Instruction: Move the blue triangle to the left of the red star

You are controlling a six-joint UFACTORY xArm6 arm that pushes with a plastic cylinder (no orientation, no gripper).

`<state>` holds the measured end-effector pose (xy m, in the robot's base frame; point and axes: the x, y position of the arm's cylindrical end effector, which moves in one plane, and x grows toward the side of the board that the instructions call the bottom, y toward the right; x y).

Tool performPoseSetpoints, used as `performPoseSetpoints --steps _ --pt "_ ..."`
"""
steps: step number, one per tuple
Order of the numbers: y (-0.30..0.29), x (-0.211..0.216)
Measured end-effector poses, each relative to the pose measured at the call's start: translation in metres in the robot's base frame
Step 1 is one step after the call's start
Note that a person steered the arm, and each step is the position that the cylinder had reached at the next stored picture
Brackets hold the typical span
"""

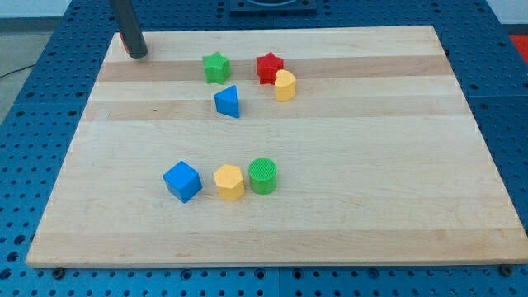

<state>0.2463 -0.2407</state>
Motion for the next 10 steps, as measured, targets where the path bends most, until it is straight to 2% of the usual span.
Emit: performPoseSetpoints --steps 1,2,3,4,5,6,7,10 --pt "0.000 0.001" --pt "0.022 0.035" --pt "0.044 0.091" --pt "0.098 0.140" --pt "0.160 0.145" --pt "0.191 0.145" --pt "0.203 0.144" --pt "0.203 0.095"
